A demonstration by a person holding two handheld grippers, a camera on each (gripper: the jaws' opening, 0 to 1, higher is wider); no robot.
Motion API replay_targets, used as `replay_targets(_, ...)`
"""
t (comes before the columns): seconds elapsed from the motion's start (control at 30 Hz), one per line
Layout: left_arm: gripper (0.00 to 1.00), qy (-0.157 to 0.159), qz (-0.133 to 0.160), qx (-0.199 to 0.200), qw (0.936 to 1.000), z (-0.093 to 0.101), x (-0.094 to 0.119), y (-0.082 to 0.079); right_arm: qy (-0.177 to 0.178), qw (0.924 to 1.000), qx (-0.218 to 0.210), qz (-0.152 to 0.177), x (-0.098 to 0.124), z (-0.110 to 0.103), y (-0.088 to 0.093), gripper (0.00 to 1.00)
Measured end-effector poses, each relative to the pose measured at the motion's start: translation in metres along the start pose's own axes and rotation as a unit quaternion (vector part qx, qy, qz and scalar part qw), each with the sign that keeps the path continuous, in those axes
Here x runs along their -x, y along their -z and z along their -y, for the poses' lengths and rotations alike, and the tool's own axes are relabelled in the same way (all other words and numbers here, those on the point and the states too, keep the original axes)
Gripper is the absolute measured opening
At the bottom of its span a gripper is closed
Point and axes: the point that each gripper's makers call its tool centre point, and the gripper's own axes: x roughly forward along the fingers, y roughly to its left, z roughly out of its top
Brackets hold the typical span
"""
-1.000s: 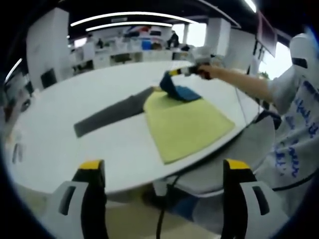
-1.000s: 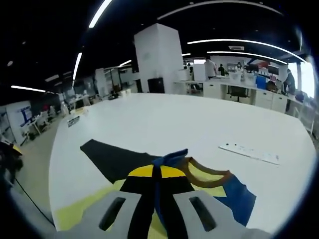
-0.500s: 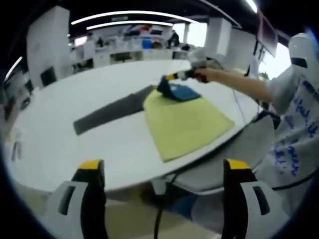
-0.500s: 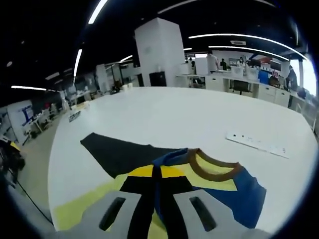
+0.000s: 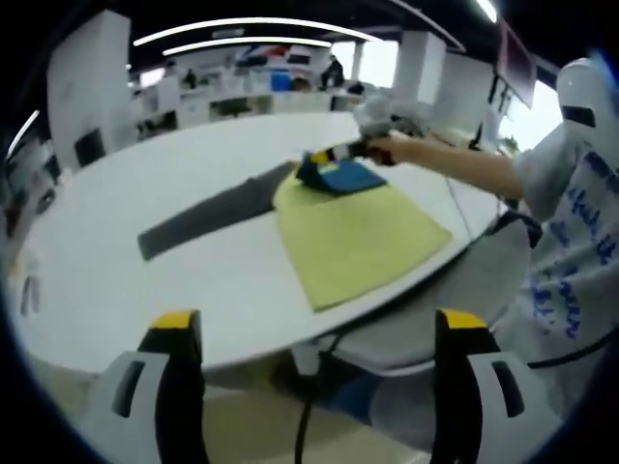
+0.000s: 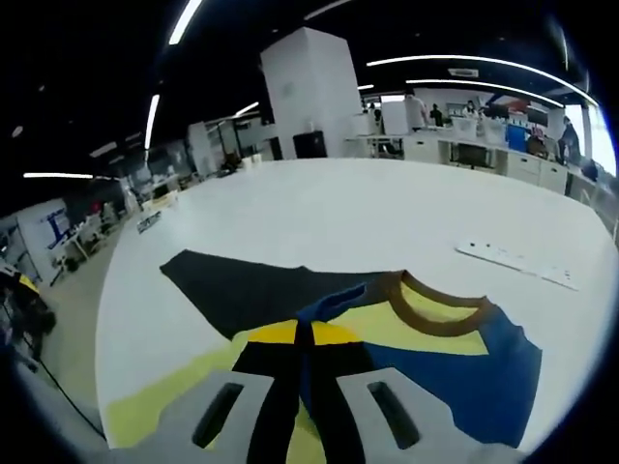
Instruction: Fold the garment on the visible template until the final outline fits inside the template.
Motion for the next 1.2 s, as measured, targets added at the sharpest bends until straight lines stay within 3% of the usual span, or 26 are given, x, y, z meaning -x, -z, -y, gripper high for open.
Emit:
replay_targets(0.73,0.95,-0.004,-0.004,0.000,1.0000,0.000,0.000,0.001,-0.018,0.9996,-0.013,-0.018,-0.021,-0.011,0.017,0.03)
replay_targets(1.2,0.95,-0.010,0.001,-0.007,0.9999,-0.003,0.004,-0.003,-0.023,0.9994,-0.009,-0.025,-0.023,-0.019,0.024,0.04)
